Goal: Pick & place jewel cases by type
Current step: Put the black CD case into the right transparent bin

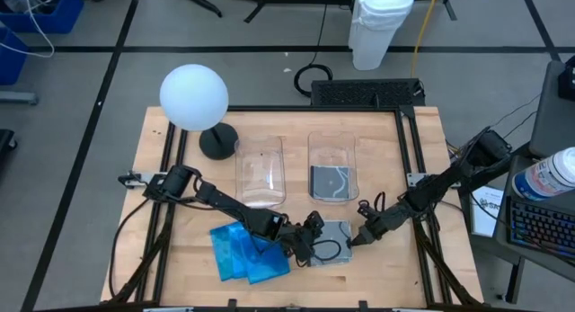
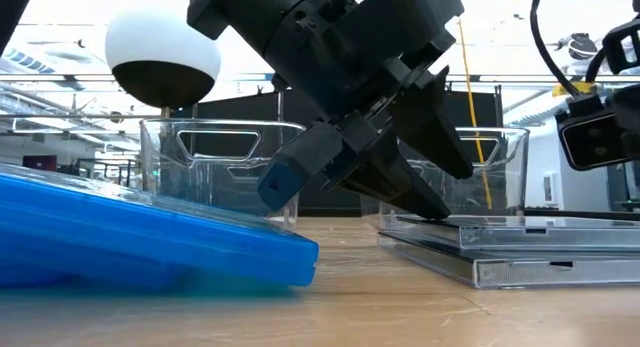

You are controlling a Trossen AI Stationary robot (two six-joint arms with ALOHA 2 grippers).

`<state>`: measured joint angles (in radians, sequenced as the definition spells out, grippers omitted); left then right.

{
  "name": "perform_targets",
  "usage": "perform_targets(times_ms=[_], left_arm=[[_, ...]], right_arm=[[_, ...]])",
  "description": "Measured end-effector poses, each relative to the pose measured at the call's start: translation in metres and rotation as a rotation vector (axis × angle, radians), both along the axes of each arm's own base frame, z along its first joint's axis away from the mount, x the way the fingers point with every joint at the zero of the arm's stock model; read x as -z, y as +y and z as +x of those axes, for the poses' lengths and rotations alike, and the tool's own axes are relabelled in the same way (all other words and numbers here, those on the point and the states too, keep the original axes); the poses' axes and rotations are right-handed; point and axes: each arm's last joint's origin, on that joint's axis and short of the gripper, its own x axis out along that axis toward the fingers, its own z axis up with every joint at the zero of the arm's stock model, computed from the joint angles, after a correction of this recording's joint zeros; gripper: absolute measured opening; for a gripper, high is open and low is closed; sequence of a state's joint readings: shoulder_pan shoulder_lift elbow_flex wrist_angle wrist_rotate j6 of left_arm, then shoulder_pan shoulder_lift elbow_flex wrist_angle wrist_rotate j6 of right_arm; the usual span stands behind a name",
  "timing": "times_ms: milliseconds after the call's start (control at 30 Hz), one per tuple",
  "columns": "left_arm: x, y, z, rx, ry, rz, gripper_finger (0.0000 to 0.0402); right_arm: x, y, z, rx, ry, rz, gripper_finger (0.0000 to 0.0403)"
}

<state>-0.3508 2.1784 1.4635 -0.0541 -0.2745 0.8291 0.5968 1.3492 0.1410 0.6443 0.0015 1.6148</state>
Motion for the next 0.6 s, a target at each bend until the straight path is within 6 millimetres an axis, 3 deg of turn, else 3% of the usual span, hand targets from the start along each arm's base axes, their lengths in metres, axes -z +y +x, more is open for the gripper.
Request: perform_targets(times_ms=[200,433,600], left_arm=[[0.001,-0.004,-0.003,0.007,0.015,0.041,0.0211],[0.003,-0.012,-0.008,0.039,0.034,0.093,0.0211],[0.001,-0.014,-0.009,-0.012,0.003,0.191,0.0211]], right_arm=[[-0.006,-0.001,-0.002,-0.013,-0.012,0.007,0.0155],[0.004,-0.007,-0.011,-0.004,0.134,-0.053,0.0155],[0.003,-0.008,-0.010,-0.003,0.101,-0.081,0.0155]])
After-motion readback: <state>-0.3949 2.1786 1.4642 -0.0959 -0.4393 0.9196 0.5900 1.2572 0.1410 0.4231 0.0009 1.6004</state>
